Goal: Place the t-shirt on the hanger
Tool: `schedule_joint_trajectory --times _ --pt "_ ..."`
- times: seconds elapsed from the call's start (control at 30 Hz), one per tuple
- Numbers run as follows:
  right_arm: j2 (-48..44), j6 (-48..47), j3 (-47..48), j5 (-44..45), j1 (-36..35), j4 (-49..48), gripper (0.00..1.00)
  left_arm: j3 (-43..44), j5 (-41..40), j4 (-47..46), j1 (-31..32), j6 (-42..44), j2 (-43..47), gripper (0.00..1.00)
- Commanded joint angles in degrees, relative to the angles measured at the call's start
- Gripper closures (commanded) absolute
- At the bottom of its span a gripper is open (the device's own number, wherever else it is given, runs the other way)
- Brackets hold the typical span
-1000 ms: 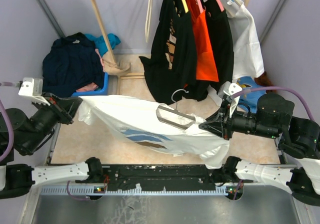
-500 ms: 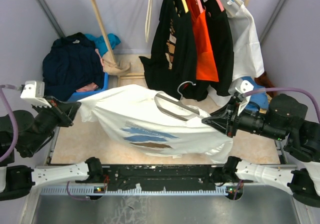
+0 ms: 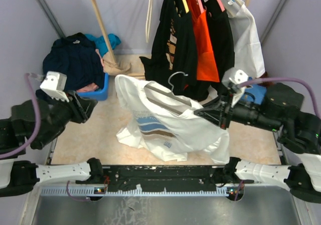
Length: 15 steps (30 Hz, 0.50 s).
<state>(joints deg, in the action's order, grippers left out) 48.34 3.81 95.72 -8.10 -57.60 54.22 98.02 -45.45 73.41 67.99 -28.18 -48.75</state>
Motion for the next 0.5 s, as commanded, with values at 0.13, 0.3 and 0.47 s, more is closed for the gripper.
schedule_joint_trajectory --times 0.13,0.3,0.47 --pt "6.1 -2.3 3.5 -4.2 -0.2 -2.0 1.0 9.3 9.7 -8.9 -0.3 14.5 -4.6 0.54" --pt "7.7 -2.7 3.3 -5.9 -0.2 -0.6 1.0 8.3 15.5 -10.3 -0.3 17.2 -8.1 0.52" --pt "8.4 -2.9 3.3 -6.0 -0.3 -0.7 1.0 6.6 19.5 -11.6 -0.4 17.6 -10.7 0.52"
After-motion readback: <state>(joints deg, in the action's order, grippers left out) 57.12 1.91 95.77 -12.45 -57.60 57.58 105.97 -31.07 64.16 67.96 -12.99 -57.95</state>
